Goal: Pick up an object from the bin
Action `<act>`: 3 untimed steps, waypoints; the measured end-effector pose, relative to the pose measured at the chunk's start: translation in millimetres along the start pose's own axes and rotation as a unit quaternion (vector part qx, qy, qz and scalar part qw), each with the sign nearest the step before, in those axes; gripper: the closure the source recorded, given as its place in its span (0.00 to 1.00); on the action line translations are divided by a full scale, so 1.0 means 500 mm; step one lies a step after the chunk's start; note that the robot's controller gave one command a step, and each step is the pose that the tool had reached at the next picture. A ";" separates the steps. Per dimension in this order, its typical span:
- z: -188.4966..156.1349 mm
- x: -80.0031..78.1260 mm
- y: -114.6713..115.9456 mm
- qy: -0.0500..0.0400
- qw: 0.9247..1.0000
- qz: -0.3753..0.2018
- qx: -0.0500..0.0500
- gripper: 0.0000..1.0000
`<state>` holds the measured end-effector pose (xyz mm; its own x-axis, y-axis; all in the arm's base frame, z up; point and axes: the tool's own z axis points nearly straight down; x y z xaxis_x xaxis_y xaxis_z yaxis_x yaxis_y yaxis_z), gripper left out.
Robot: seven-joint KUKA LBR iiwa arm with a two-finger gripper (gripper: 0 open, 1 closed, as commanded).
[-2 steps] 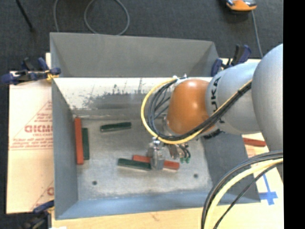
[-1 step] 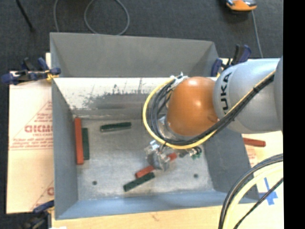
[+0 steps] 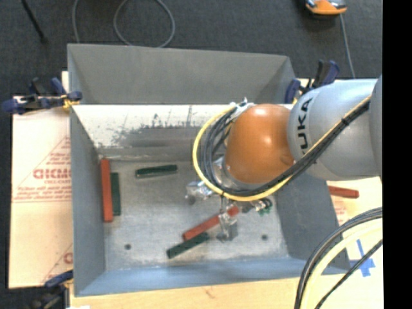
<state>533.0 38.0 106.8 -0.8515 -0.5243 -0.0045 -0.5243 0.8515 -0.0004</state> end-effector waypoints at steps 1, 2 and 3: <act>0.074 0.068 0.059 -0.001 1.000 -0.010 0.001 0.00; 0.073 0.069 0.059 0.000 1.000 -0.009 0.000 1.00; -0.092 0.116 -0.005 -0.001 1.000 -0.001 0.003 1.00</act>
Offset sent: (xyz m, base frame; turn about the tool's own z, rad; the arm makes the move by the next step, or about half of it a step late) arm -0.0455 0.0074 -0.0368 -0.0185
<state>485.0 5.3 152.6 -0.8510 -0.5252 -0.0064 -0.5252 0.8510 -0.0066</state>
